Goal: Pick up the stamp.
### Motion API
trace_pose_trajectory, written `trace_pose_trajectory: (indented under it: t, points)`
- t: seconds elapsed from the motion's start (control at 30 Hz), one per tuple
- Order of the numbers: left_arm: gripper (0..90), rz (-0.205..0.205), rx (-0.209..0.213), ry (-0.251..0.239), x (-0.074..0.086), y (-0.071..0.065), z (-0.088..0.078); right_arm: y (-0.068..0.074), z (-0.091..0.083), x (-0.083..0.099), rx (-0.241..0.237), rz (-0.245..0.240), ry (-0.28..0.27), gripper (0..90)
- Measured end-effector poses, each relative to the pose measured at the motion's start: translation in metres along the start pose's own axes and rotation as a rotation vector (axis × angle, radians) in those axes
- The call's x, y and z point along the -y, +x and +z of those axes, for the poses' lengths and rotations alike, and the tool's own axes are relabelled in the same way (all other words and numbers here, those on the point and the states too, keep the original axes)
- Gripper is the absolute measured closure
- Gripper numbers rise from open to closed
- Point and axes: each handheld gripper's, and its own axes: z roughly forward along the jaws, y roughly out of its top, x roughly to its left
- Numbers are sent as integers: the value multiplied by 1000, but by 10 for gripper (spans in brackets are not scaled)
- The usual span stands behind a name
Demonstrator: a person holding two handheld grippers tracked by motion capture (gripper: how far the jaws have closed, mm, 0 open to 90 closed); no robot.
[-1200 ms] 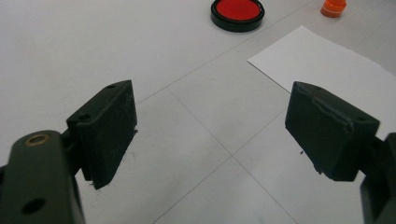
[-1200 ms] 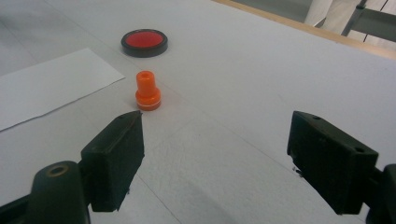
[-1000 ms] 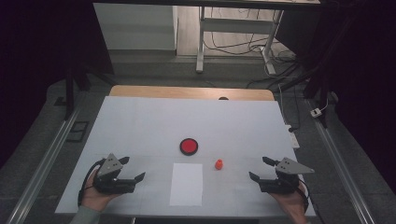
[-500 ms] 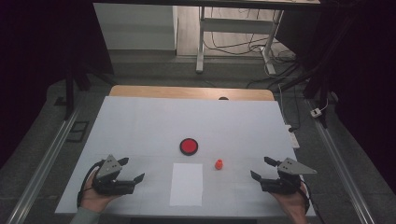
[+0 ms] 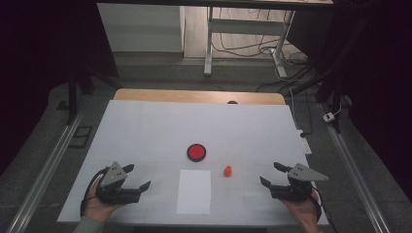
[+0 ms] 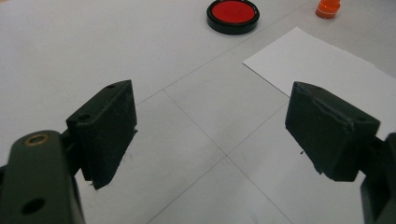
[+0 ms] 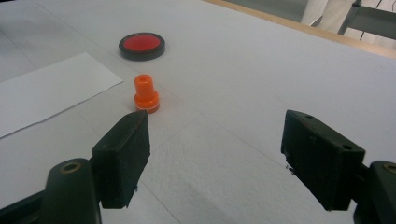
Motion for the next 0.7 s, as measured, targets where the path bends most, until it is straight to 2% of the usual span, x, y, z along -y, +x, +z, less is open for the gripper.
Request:
trace_pose_trajectory:
  t: [0.7]
  points:
    - [169,13,6,18,-1,-1,5,3,8,-15,-9,9,-6,247]
